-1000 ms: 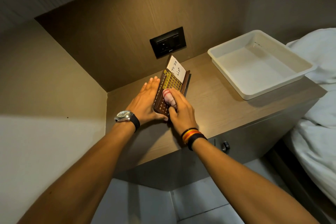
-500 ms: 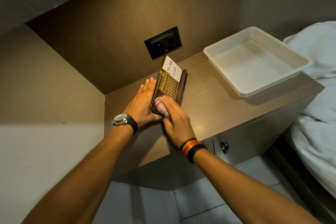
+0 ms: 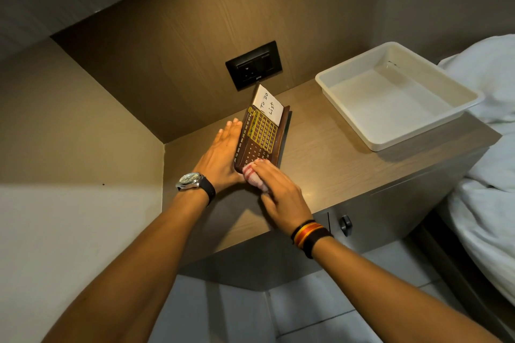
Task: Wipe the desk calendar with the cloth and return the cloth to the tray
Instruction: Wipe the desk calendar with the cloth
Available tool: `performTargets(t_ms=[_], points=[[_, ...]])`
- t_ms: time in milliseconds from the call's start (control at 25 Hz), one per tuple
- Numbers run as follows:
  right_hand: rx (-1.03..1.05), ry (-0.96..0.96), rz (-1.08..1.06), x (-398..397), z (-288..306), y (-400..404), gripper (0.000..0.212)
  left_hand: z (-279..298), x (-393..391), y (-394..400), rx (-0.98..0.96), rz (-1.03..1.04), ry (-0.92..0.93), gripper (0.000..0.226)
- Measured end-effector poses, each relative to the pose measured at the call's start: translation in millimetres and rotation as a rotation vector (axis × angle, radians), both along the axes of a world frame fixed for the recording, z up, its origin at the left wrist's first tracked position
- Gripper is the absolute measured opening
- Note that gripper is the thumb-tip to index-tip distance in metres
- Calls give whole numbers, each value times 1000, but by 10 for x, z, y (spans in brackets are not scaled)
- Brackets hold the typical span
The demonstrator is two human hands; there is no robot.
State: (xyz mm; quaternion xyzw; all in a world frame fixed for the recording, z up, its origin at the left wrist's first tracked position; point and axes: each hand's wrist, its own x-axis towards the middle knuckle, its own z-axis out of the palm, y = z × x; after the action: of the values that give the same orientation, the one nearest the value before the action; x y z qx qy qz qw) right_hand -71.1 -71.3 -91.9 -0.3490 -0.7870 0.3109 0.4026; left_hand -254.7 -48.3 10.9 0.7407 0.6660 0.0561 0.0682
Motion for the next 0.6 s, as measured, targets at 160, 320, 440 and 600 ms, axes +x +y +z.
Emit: performTargets(t_ms=[160,320,440,600], points=[[-66,85,-164,-63,250,418,63,14,54,8,2,36,-13,149],[-7,41,-134,-300,436,446,70,-19,51,-9,-2,52,-31,142],[144,-37,11,-75,167,106,63,-27,34,-28,-3,43,-53,136],[67,-34,-101,52,181,407,62,11,117,28,11,36,-25,147]])
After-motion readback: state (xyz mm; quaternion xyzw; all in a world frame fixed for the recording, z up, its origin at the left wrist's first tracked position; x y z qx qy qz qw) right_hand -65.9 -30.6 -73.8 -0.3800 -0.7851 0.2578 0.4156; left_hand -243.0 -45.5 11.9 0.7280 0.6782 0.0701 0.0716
